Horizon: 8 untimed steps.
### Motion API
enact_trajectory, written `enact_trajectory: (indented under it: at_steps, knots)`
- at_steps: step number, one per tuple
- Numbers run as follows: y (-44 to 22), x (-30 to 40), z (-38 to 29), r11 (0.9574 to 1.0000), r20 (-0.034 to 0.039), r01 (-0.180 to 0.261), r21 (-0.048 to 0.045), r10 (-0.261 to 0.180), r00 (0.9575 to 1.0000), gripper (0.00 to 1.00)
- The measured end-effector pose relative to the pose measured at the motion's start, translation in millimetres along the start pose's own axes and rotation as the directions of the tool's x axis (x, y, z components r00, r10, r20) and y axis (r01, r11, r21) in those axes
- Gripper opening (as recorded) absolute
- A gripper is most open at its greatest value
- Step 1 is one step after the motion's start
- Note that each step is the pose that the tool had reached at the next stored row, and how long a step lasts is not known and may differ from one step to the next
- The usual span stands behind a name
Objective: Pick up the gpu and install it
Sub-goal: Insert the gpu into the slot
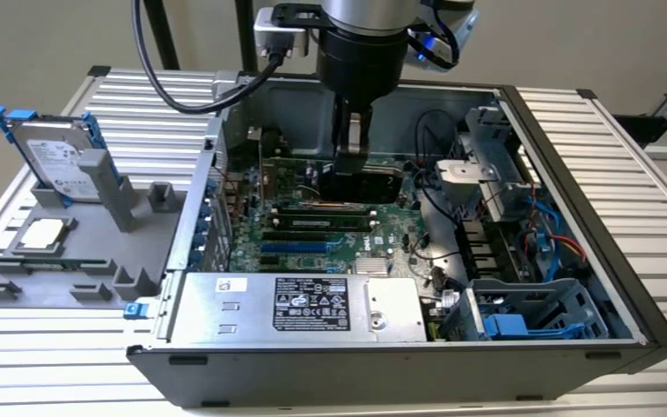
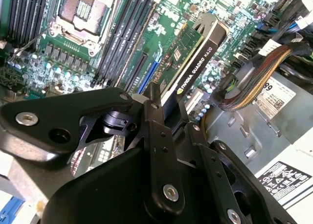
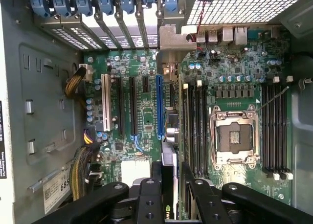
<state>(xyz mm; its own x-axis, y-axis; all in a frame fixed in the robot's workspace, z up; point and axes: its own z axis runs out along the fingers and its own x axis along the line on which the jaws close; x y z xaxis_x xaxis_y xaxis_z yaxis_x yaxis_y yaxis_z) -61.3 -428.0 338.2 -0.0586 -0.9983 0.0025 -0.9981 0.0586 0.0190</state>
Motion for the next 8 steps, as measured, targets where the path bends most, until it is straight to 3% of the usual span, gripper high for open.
enact_trajectory:
  at_steps: [8]
  knots:
    - [-0.1,0.0,3.5,1.0,-0.0001,0.0,0.0,0.0,1.0,0.0]
